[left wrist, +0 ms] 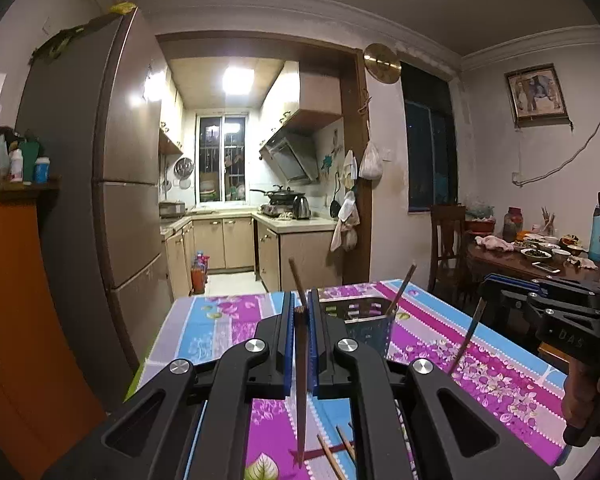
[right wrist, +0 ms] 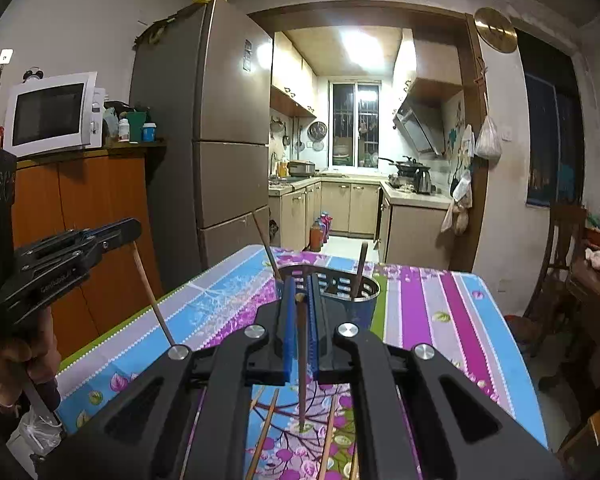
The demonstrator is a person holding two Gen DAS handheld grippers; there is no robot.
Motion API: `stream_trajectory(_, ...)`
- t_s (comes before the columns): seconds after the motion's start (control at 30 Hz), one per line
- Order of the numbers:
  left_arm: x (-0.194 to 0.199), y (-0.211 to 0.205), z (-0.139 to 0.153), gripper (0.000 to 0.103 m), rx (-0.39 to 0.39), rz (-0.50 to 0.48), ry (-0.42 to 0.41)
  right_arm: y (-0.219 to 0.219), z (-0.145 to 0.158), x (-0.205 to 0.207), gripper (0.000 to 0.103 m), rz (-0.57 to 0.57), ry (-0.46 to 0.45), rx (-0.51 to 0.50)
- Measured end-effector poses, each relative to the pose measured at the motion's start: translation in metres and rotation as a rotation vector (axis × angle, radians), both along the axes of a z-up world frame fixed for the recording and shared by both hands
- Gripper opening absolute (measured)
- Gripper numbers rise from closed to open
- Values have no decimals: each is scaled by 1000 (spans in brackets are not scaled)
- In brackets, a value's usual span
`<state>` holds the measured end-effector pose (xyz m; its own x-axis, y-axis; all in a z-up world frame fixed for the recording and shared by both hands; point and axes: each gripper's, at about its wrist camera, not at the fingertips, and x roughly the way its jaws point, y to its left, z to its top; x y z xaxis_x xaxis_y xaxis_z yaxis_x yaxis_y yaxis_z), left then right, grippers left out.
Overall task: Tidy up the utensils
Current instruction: 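Lift both held chopsticks and carry them over the blue holder, then lower both chopsticks into the holder and open both tools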
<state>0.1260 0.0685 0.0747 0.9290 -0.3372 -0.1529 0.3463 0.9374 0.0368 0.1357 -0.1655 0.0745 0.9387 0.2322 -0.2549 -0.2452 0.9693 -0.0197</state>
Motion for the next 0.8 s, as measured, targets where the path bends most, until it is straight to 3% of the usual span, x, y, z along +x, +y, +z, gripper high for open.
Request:
stream_trajectory(0.47,-9,-17,23,8,-13,-81,-4,-7,27,-13,5,21,-33,19)
stream_trajectory(0.8,47,-52,97,8,-84,-152,-53,-20,99,23,5,-19,-148,36)
